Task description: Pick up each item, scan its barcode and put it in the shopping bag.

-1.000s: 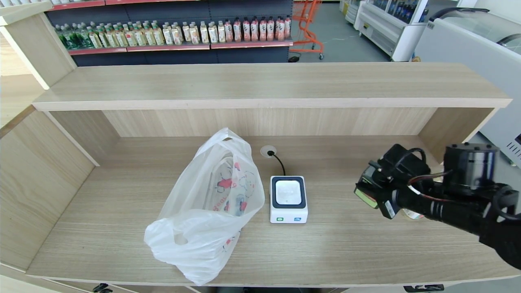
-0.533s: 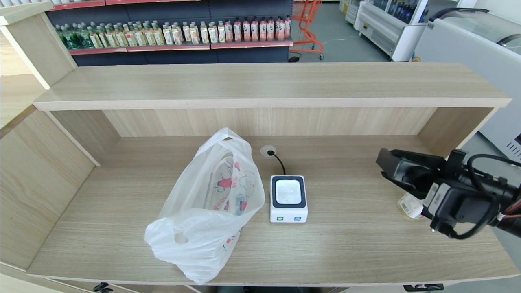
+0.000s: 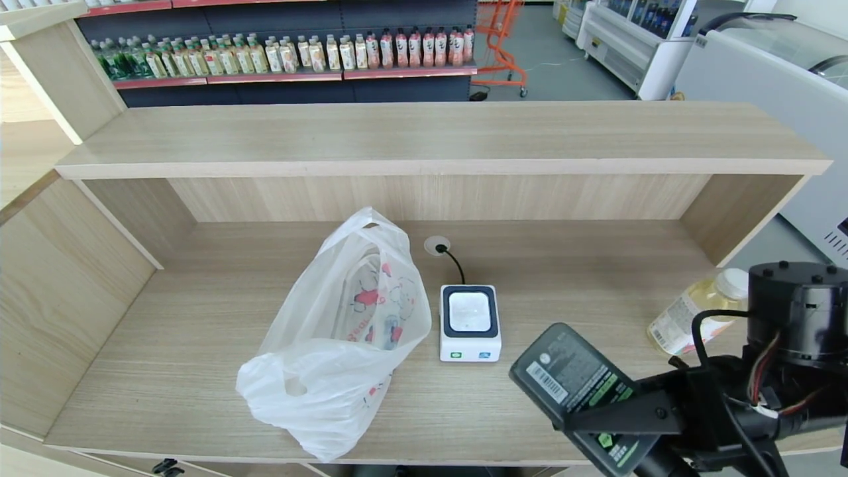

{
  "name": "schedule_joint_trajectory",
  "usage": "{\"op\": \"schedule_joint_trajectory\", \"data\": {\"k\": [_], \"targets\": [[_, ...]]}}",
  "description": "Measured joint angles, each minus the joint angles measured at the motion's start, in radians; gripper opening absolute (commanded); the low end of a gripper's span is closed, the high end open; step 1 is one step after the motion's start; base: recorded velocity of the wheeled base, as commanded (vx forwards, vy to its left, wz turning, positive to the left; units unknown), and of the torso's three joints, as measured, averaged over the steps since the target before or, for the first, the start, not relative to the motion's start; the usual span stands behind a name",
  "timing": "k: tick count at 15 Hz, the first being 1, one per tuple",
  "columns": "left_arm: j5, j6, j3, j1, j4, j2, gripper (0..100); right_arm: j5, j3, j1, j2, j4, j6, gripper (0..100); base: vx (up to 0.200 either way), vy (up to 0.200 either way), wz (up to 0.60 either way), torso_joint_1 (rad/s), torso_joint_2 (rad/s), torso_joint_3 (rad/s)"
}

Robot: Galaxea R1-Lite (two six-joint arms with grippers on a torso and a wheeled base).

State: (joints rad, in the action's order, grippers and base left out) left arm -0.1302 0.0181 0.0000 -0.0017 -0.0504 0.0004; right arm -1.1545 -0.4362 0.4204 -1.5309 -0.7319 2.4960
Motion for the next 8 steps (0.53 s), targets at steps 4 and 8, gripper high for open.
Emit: {"op": "schedule_joint_trajectory", "data": {"k": [4,8], "targets": [[0.0,0.0,0.0,0.0,0.0,0.0,100,-0.084,-0.006,0.029,-0.023,0.01,0.077,0,0.0,0.0,0.0,0.0,0.0,0.0],[0.0,0.0,0.0,0.001,0.0,0.0,100,-0.122,-0.003,-0.013,-0.022,0.012,0.118,0,0.0,0.0,0.0,0.0,0.0,0.0]]}}
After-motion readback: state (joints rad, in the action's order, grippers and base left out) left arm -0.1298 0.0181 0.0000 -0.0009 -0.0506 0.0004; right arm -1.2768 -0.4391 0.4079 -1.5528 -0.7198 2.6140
